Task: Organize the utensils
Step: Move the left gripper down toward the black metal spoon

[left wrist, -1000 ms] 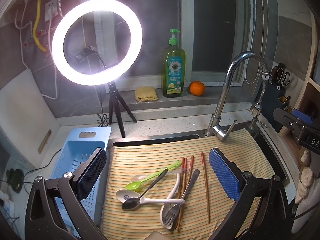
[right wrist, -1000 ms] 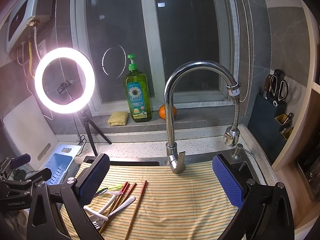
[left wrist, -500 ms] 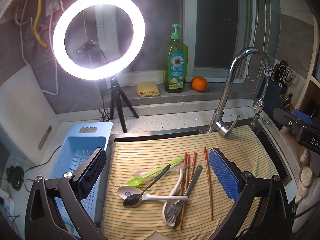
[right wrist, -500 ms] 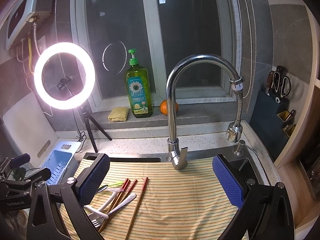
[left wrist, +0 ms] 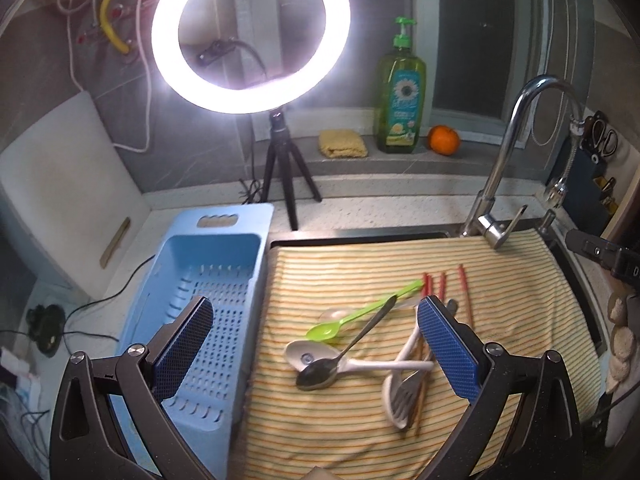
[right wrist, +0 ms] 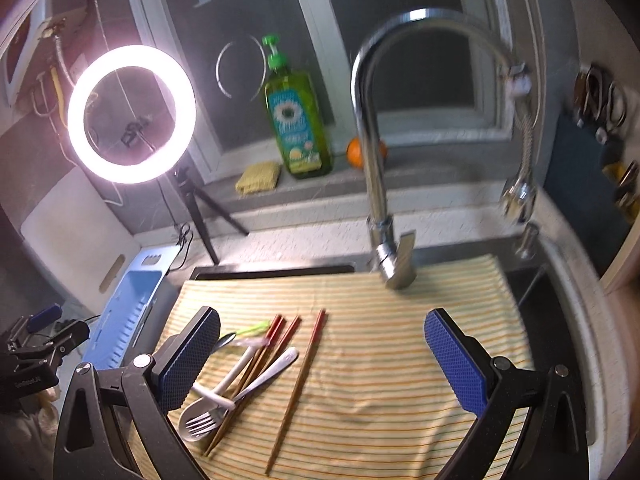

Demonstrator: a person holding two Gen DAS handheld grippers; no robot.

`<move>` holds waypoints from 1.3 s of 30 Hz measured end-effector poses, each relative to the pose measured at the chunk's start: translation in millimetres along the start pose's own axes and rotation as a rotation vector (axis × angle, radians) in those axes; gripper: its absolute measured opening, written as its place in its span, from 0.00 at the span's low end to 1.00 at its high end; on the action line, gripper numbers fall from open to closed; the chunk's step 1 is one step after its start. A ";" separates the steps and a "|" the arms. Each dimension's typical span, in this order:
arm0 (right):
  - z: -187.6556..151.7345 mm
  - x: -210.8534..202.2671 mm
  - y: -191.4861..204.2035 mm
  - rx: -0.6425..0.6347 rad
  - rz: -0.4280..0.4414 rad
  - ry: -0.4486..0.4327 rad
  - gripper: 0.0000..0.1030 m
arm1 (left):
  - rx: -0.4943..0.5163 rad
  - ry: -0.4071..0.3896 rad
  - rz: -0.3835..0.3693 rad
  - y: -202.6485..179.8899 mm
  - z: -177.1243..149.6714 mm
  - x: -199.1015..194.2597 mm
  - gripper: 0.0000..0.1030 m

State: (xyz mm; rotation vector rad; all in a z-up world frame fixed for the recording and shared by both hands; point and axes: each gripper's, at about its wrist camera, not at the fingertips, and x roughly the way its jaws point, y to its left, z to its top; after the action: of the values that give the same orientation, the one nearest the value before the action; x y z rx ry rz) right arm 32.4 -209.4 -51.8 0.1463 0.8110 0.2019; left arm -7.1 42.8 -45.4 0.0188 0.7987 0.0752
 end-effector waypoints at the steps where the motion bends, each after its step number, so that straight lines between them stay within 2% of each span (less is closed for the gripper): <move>1: -1.7 4.0 -1.3 0.007 0.006 0.015 0.95 | 0.000 0.012 0.008 3.6 -2.8 2.3 0.99; 4: -5.9 20.9 -4.2 0.027 0.031 0.079 0.87 | 0.010 0.046 0.022 11.1 -11.3 7.4 0.96; 6: -8.8 30.7 -5.0 0.030 0.037 0.115 0.75 | 0.017 0.067 0.019 13.2 -16.5 10.5 0.94; 11: -17.4 51.3 -7.8 0.053 0.060 0.190 0.71 | 0.032 0.106 -0.028 6.4 -28.0 17.1 0.88; 13: -20.7 58.8 -7.9 0.050 0.064 0.215 0.66 | 0.049 0.120 -0.057 -1.3 -30.8 21.1 0.81; 16: -25.1 68.5 -8.0 0.051 0.087 0.266 0.58 | 0.075 0.134 -0.087 -11.7 -36.2 25.5 0.79; 20: -26.3 76.8 -6.8 0.055 0.117 0.304 0.50 | 0.103 0.165 -0.123 -17.8 -43.3 33.2 0.68; 22: -24.7 80.7 -3.5 0.060 0.137 0.316 0.50 | 0.122 0.185 -0.127 -17.1 -46.8 37.8 0.66; 25: -22.7 85.2 4.3 0.061 0.164 0.326 0.49 | 0.166 0.214 -0.131 -15.2 -50.1 43.5 0.57; 28: -23.4 89.7 11.1 0.061 0.168 0.332 0.49 | 0.194 0.237 -0.144 -9.5 -51.0 49.4 0.54; 34: -32.2 100.2 14.6 0.078 0.144 0.364 0.46 | 0.209 0.292 -0.226 -5.2 -43.2 73.9 0.32; 39: -30.6 101.9 13.5 0.119 0.156 0.368 0.42 | 0.254 0.314 -0.257 -14.1 -34.8 91.1 0.28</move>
State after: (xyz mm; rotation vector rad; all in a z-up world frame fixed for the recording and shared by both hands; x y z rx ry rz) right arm 76.8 -170.7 -141.4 0.2902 1.1799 0.3345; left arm 32.2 35.1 -135.4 0.1474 1.1147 -0.2736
